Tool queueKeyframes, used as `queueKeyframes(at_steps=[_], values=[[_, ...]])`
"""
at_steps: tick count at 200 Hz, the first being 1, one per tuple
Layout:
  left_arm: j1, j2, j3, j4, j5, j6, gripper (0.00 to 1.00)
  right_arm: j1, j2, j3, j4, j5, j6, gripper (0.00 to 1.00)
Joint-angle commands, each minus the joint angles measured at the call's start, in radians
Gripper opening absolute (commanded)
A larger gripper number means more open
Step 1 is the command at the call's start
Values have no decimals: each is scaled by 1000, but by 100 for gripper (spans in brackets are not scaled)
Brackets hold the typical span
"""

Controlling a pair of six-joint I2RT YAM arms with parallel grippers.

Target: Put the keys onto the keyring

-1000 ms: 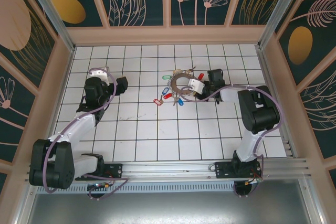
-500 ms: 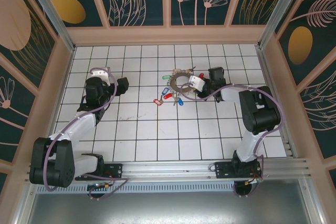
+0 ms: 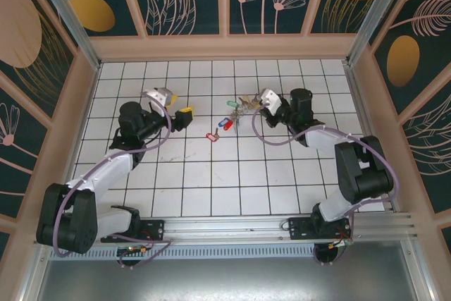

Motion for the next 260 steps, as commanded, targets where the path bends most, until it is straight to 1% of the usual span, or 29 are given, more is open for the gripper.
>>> queueKeyframes(at_steps=[1,17,34,48,60,87,96,115,122,139,156,173,206,226,260], values=[[-40,0,77,-32,172,271,82,-4,-113,-26,99,-91,69,0],[-85,32,130,-72,177,322,79,-4,-174,-36,77,-116,77,0],[-126,64,187,-102,181,337,76,4,-259,-49,49,-133,78,0],[-144,92,240,-156,268,422,67,10,-320,-52,0,-157,70,0],[-166,114,286,-208,317,500,64,28,-368,-51,-57,-165,38,0],[-224,157,351,-244,301,535,61,83,-455,-56,-141,-168,-11,0],[-239,168,399,-259,300,548,61,109,-472,-55,-167,-162,-26,0],[-267,190,448,-302,302,569,56,167,-495,-44,-228,-142,-63,0],[-274,197,463,-323,308,581,53,180,-498,-40,-240,-140,-69,0],[-286,207,486,-406,331,638,42,211,-503,-31,-261,-142,-79,0],[-293,202,491,-495,354,691,35,232,-502,-14,-294,-149,-94,0],[-297,180,469,-529,350,707,34,237,-501,-4,-310,-169,-97,0],[-297,145,434,-527,339,687,31,239,-507,9,-328,-206,-90,0],[-303,147,434,-536,339,686,30,243,-513,7,-316,-216,-80,0],[-320,157,423,-549,326,709,30,247,-515,-7,-272,-219,-56,0]])
